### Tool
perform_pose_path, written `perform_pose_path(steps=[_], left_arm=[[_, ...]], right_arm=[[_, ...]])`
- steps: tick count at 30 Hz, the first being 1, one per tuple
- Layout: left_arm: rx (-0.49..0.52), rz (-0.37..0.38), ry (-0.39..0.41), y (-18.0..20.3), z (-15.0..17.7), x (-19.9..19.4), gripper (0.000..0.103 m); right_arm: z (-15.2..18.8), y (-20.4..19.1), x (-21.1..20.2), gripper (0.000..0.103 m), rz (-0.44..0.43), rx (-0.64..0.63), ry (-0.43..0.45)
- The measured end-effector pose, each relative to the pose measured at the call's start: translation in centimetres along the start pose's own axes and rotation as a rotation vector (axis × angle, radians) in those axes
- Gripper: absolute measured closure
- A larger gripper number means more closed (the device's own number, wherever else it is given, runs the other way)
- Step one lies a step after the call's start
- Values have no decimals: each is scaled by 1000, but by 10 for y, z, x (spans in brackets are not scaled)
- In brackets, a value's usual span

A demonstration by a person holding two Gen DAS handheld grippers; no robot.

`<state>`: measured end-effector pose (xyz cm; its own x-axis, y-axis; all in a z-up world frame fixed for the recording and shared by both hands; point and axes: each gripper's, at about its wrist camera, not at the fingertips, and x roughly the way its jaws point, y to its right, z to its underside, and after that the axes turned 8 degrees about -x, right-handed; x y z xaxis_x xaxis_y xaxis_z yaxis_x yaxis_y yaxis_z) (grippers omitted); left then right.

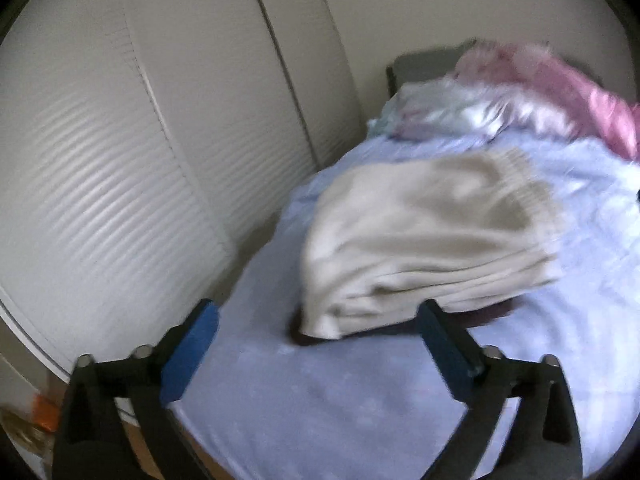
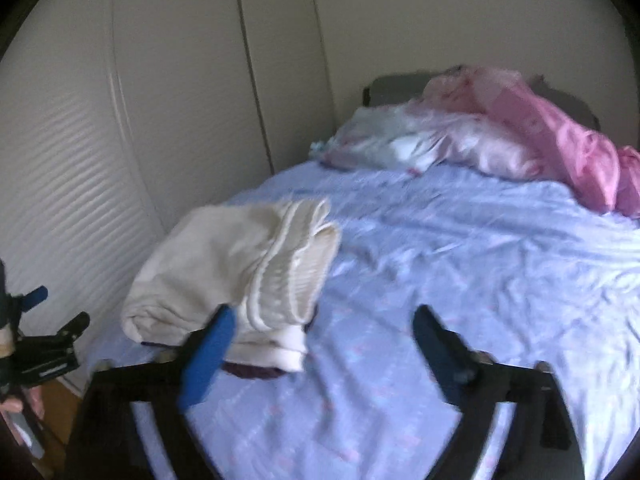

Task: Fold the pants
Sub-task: 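Lower the folded pants onto the bed corner and open the right tool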

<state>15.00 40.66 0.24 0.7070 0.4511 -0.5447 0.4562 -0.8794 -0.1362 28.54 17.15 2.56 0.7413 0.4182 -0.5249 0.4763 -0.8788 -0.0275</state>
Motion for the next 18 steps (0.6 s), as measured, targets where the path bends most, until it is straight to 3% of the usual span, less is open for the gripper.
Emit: perform_pose_path(steps=[3, 7, 18], left_arm=[[-4, 94, 16, 22, 0, -36, 0], [37, 164, 48, 69, 0, -80, 0], [89, 396, 114, 167, 38, -214, 0]], right_arm=[[10, 16, -45, 8, 18, -36, 7], [32, 39, -100, 7, 110, -43, 5], [102, 99, -229, 8, 261, 4, -29]])
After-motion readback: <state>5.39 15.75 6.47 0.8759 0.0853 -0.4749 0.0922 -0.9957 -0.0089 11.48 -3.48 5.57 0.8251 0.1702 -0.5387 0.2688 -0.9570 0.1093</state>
